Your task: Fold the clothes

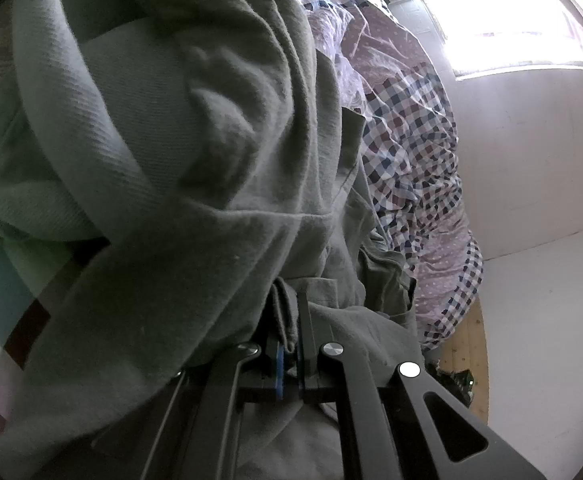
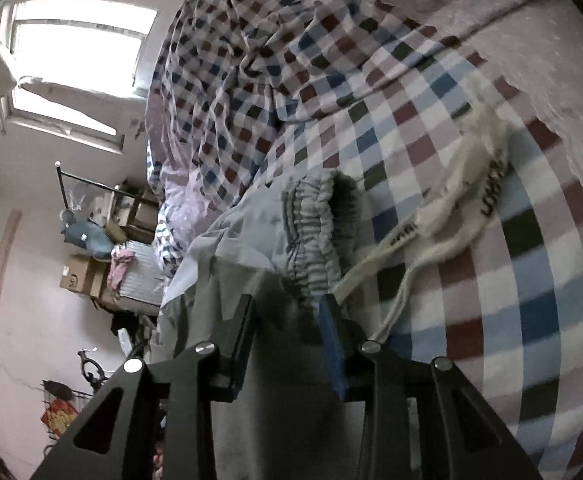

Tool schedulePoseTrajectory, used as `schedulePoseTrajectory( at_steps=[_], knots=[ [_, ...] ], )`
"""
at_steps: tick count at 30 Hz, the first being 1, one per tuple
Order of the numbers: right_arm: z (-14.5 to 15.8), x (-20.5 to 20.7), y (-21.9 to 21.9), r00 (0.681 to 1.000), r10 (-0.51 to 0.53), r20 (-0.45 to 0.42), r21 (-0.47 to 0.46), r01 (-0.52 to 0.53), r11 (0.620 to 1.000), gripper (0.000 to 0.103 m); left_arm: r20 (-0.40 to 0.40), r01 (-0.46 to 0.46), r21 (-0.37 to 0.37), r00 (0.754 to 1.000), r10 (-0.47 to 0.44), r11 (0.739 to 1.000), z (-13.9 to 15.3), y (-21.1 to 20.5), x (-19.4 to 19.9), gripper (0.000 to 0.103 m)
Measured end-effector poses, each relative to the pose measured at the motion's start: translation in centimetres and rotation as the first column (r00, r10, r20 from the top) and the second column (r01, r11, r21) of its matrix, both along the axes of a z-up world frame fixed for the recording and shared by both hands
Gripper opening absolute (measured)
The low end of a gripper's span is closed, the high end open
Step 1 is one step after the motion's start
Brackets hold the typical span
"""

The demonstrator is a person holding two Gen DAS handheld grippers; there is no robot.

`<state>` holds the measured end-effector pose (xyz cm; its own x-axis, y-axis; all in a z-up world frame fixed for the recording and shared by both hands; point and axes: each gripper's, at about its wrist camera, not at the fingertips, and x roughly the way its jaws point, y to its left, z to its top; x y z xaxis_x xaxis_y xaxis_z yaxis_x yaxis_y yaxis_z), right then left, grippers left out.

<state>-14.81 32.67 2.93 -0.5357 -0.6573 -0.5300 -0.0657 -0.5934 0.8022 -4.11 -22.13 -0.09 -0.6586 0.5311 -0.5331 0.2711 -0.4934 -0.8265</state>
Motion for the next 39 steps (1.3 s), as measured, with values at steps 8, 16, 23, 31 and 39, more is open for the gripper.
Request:
schedulePoseTrajectory(
  at_steps=[8,16,23,31,39],
  knots=[
    [0.3,-1.8,-2.0,0.998,0.047,-0.029,0.057,-0.046,0.997,0.004,0.005,-0.013,-0.01,1.0,0.013,1.0,-0.2,0.2,0.0,0.002],
    [5.2,-0.6,-2.0,0.998,-0.029,-0.062,0.307,0.047,0.95,0.003,-0.004,-0.014,-0.038,1.0,0.014,0.999,-0.1,0.4,0.0,0.002],
    [9.6,0.5,-1.9,0.99,-0.09,-0.106,0.511,0.132,0.849,0.002,-0.013,0.0,-0.088,1.0,-0.001,0.996,0.3,0.9,-0.1,0.002],
    [9.7,-0.3,-2.1,0.979,-0.201,-0.043,0.654,0.18,0.735,0.0,-0.017,0.011,-0.142,1.0,-0.013,0.99,0.8,1.4,-0.4,0.002],
    [10.4,2.6,0.4,0.944,-0.327,-0.046,0.648,0.277,0.709,0.004,-0.024,0.044,-0.223,0.998,-0.05,0.974,1.8,2.1,-0.6,0.003]
  ],
)
